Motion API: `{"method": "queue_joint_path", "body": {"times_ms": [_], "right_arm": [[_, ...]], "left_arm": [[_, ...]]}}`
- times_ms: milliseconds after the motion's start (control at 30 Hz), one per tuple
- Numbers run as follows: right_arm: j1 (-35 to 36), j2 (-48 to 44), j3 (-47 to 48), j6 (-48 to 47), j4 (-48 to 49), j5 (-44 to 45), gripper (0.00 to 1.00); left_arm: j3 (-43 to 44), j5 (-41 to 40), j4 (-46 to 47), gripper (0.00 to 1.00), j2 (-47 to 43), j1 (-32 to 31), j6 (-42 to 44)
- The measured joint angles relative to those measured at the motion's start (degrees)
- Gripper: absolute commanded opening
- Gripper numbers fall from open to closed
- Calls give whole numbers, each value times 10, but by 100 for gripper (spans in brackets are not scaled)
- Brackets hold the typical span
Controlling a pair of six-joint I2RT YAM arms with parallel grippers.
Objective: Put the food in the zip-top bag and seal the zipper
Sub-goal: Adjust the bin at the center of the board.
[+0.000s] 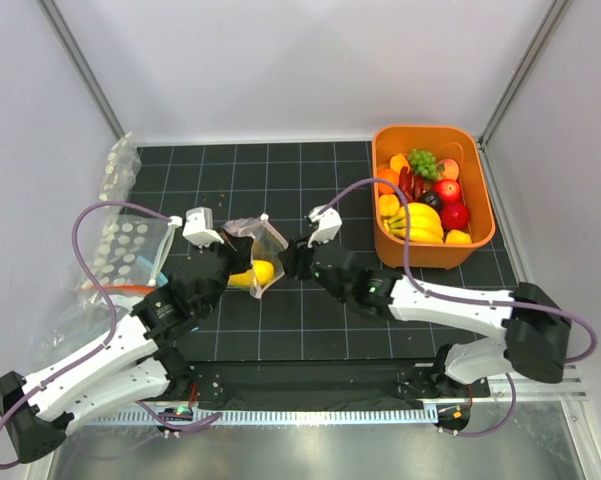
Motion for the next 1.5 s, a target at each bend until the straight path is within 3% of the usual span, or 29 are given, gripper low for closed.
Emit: {"method": "queue_joint_path", "body": {"times_ms": [233,300,433,467,500,700,1067,1367,1500], "right_arm": [[0,81,22,19,-68,10,56],[0,87,32,21,-79,19,52],[0,85,40,22,-79,21,26],[0,85,40,21,-78,17,9],[0,84,40,17,-78,12,1],[0,27,40,8,-97,4,1],[1,-290,20,-106,-122,94,1],[2,-172,32,-122,-144,65,1],[4,-173,32,-122,-148,47,3]], "left_arm": [[0,0,-5,0,-12,0,0],[0,2,-6,0,-12,0,0],[0,13,-4,0,-13,0,0],[0,18,-3,0,-13,0,2],[0,23,-3,0,-13,0,2],[0,66,14,0,0,0,11],[4,193,78,0,21,-2,11],[-2,150,73,0,-120,-5,37],[-2,134,82,0,-134,-14,53]]}}
